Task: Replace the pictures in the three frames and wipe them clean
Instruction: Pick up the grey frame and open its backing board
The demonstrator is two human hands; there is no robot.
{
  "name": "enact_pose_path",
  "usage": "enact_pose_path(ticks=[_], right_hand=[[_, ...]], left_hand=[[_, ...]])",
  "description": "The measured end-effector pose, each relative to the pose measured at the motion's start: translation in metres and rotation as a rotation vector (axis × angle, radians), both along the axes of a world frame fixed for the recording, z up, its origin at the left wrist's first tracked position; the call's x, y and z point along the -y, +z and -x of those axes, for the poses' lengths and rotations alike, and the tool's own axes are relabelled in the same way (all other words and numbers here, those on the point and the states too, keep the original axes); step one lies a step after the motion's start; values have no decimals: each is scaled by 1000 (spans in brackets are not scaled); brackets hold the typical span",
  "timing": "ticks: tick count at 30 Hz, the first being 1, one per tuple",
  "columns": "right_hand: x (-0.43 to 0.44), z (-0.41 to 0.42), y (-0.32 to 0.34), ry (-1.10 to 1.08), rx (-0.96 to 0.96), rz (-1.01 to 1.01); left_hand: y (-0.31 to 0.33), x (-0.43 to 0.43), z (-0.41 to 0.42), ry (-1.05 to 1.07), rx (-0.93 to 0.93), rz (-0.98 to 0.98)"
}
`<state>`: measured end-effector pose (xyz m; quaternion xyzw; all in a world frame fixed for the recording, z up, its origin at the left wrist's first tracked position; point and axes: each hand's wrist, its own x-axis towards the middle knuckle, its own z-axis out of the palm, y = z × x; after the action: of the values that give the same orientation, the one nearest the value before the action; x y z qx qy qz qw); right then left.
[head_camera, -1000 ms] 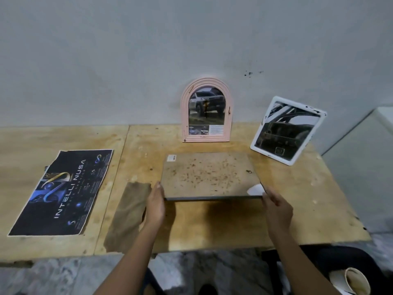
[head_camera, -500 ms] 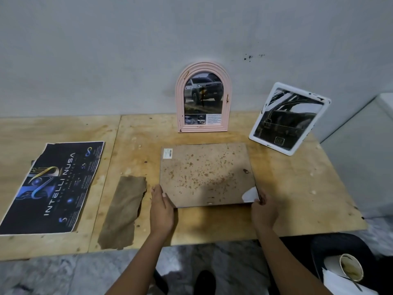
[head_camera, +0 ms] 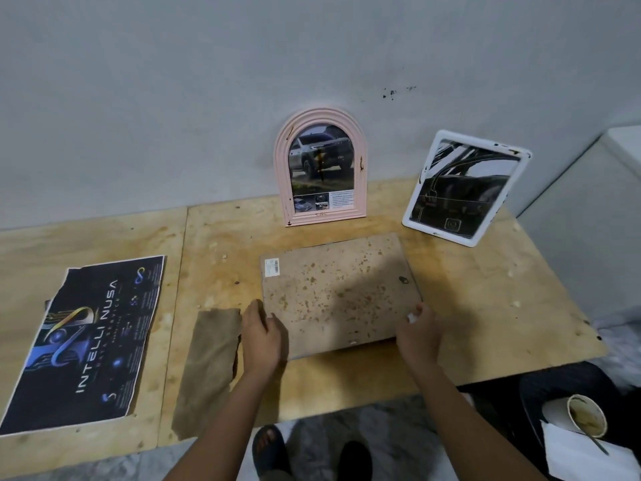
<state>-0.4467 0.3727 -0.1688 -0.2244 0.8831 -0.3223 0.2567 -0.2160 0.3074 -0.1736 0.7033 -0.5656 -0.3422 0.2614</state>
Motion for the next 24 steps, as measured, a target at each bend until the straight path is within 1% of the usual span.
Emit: enact_pose_path(ticks=[2,4,6,9,12,17,24], right_hand=[[13,-2,0,-55,50,-80],[27,-2,4,-136,142,-138],[39,2,9,-209,235,-188],[51,12,12,-327,303,-228],[54,12,12,-362,303,-233],[55,12,6,-369,258,-309],[54,17,13,-333,321,-350]], left_hand=[[-1,17,0,-25,28,-20],[-3,26,1,-42,32,-40],[-3,29,2,-46,15,-45],[-6,28,0,-50,-46,-29],[-8,28,-3,-67,-86,-15],[-6,30,-6,-84,-113,-5],[-7,29,-7,-83,-142,-7]])
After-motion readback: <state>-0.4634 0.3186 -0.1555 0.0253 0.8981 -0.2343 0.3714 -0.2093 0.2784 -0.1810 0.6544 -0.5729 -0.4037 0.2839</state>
